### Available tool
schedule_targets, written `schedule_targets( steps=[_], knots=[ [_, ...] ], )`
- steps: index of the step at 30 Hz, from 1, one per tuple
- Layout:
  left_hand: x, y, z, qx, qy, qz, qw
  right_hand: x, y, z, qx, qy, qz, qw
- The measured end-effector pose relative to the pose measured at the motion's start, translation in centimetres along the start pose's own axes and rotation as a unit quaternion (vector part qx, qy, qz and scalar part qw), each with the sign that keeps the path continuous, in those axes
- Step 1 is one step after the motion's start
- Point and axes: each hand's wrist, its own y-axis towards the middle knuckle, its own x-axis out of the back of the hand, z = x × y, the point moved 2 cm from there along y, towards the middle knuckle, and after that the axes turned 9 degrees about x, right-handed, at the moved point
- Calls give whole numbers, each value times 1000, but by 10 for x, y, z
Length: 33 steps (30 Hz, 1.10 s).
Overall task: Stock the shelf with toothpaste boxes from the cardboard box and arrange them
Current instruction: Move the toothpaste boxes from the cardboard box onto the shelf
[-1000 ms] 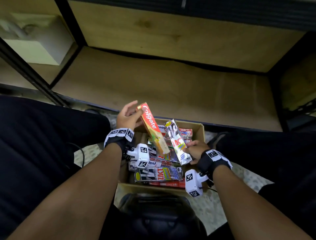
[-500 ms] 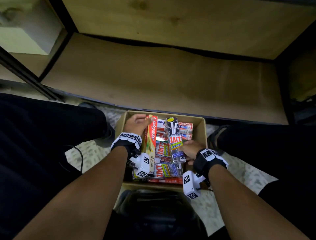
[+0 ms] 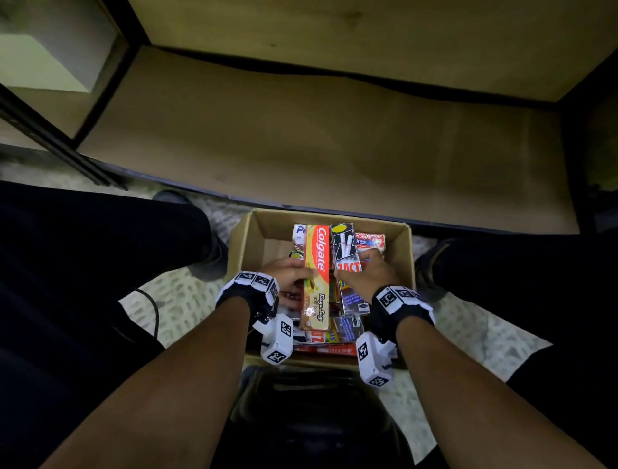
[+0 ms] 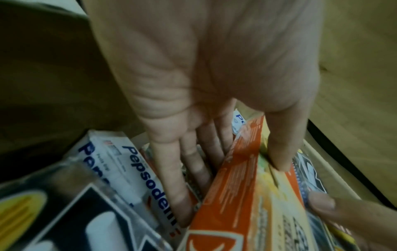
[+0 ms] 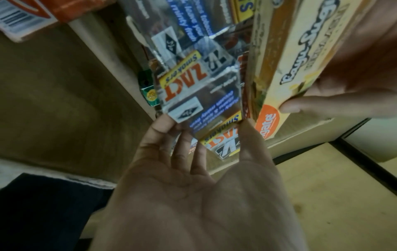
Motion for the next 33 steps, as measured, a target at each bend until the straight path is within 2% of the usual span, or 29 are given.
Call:
schedule_targets(
  steps=[3, 7, 14, 21, 33],
  knots=[
    [-3, -1, 4, 14, -9, 17, 1000, -3, 0, 0, 9, -24, 0, 1000],
    [-2, -4, 3, -1, -16, 21, 1000, -2, -1, 1, 1, -27, 1, 1000],
    [1, -17, -2, -43, 12, -5, 999, 6, -10, 5, -2, 34, 9, 999],
    [-2, -55, -19, -125, 19, -30, 992, 22, -29, 26, 23, 97, -7, 995],
    [-14, -157, -60, -282, 24, -79, 956, 94, -94, 90, 146, 109, -91, 979]
  ],
)
